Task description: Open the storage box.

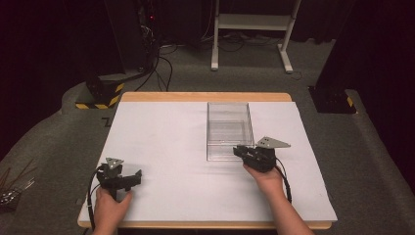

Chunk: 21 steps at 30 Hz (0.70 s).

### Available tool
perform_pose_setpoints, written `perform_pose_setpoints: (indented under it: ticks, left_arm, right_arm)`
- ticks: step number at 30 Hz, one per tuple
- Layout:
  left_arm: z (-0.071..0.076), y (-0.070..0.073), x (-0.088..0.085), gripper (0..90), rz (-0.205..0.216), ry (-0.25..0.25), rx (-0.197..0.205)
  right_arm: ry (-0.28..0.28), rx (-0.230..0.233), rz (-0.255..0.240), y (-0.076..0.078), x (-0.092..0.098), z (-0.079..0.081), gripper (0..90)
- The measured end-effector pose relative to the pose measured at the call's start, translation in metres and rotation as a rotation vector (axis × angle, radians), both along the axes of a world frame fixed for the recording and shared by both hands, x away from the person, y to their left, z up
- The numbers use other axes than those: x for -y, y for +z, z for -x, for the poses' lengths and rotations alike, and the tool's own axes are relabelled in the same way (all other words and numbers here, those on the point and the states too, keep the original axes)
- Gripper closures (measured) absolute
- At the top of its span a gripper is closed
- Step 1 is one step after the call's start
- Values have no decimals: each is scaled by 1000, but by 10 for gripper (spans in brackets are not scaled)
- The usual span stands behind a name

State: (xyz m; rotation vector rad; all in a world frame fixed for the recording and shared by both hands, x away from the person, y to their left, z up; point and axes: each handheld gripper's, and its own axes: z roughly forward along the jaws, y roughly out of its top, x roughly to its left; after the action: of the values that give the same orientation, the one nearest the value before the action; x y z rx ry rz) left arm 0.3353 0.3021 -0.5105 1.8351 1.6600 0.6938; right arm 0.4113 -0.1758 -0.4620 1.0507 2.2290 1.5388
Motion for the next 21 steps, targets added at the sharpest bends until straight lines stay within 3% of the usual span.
perform_pose_setpoints:
  ticks: [21]
  left_arm:
    - [0,0,0,3,-1,0,0]
  right_arm:
    - [76,-15,-73,-8,6,-11,761]
